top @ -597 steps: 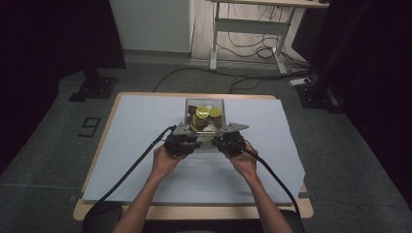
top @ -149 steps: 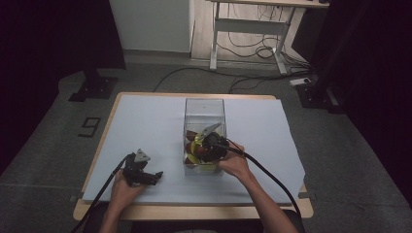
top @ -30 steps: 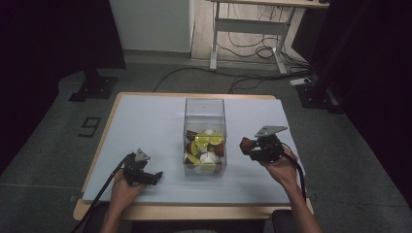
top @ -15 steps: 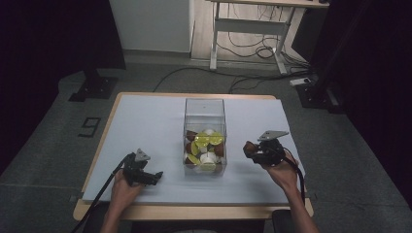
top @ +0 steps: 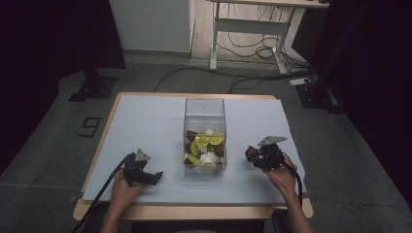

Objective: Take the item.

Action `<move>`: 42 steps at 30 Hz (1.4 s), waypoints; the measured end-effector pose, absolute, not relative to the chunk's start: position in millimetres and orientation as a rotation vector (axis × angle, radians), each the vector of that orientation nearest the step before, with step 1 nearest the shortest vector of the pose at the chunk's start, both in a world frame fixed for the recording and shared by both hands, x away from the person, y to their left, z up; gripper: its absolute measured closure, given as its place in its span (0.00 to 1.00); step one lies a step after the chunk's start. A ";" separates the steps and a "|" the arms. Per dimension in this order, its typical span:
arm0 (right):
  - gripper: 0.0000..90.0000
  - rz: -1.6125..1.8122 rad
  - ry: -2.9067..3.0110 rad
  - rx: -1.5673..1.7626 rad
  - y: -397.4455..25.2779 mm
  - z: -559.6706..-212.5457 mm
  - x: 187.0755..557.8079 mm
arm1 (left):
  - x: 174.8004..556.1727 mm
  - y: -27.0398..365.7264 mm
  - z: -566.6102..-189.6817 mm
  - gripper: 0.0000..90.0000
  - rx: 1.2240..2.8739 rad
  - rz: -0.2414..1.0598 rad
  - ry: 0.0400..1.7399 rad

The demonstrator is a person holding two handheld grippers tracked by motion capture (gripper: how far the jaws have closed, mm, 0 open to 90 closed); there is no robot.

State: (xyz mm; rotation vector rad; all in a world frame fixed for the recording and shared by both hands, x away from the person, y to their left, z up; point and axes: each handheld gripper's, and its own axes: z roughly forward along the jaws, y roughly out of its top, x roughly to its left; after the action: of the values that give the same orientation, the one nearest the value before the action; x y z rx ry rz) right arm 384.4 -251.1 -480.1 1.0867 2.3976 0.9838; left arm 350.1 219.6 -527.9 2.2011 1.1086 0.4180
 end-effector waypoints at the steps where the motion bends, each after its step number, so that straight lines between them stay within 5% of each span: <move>1: 0.61 0.979 2.400 1.091 -251.3 -482.4 384.7 | 350.1 219.6 -527.9 0.00 2.201 0.418 1.109; 26: 0.59 0.926 2.411 1.133 -249.9 -507.0 385.8 | 350.1 219.5 -527.9 0.00 2.201 0.418 1.108; 31: 0.39 0.953 2.419 1.170 -249.7 -505.6 386.4 | 350.1 219.5 -527.9 0.00 2.201 0.419 1.108; 42: 0.28 0.984 2.401 1.151 -254.8 -493.7 376.1 | 350.1 219.5 -527.9 0.00 2.201 0.419 1.108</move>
State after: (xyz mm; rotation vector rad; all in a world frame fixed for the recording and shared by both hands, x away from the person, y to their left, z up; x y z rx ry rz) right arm 376.1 -254.8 -493.7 1.1511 2.4007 0.9835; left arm 350.1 219.5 -527.9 2.2015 1.1076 0.4191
